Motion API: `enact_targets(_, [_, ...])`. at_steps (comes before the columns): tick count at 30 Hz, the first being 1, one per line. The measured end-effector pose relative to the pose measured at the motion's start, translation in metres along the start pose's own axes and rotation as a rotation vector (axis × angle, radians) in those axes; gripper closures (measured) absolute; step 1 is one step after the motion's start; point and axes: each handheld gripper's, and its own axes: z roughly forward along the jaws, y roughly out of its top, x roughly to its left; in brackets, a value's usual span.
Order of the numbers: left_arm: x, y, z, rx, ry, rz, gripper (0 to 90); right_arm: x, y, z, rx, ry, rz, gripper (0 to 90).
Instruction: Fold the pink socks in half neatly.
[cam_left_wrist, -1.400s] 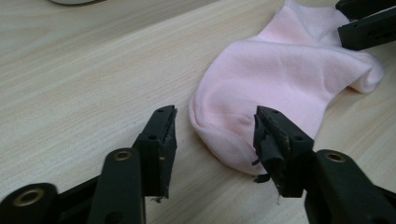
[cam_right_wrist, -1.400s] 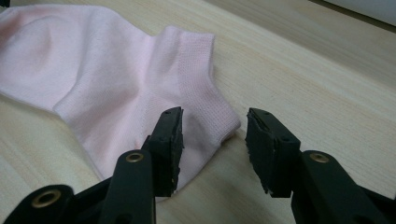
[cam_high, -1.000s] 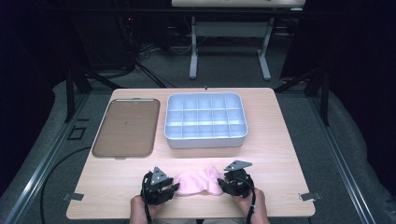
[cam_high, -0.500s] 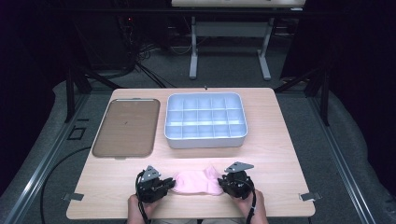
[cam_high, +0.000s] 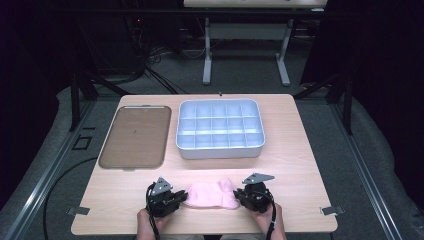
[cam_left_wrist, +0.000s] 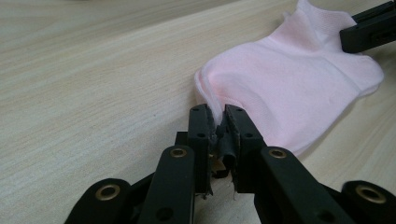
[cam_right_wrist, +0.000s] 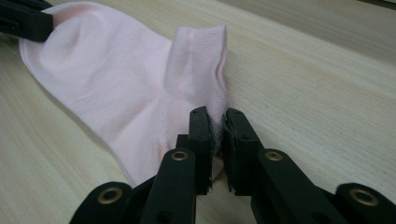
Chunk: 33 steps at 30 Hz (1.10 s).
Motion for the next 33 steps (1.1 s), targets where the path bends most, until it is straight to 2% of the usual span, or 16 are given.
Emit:
enact_targets(5, [-0.001, 0.0, 0.0, -0.002, 0.008, 0.007, 80.9, 0.006, 0.003, -0.008, -0.005, 0.012, -0.013, 82.4])
enact_targets(9, [0.001, 0.0, 0.0, -0.002, -0.002, -0.009, 81.0, 0.014, 0.009, -0.018, -0.038, 0.038, -0.032, 82.4])
enact_targets(15, [0.002, 0.0, 0.0, -0.004, -0.009, -0.026, 81.3, 0.026, 0.019, -0.023, -0.052, 0.08, -0.06, 82.6])
enact_targets(16, [0.002, 0.0, 0.0, -0.003, -0.01, -0.028, 81.3, 0.031, 0.024, -0.022, -0.046, 0.096, -0.078, 82.8])
enact_targets(24, [0.001, 0.0, 0.0, -0.006, 0.004, -0.025, 81.2, 0.059, 0.043, -0.01, -0.026, 0.117, -0.17, 83.0])
enact_targets(33, [0.003, 0.0, 0.0, -0.006, -0.007, -0.036, 81.2, 0.075, 0.053, 0.014, 0.007, 0.135, -0.211, 83.0])
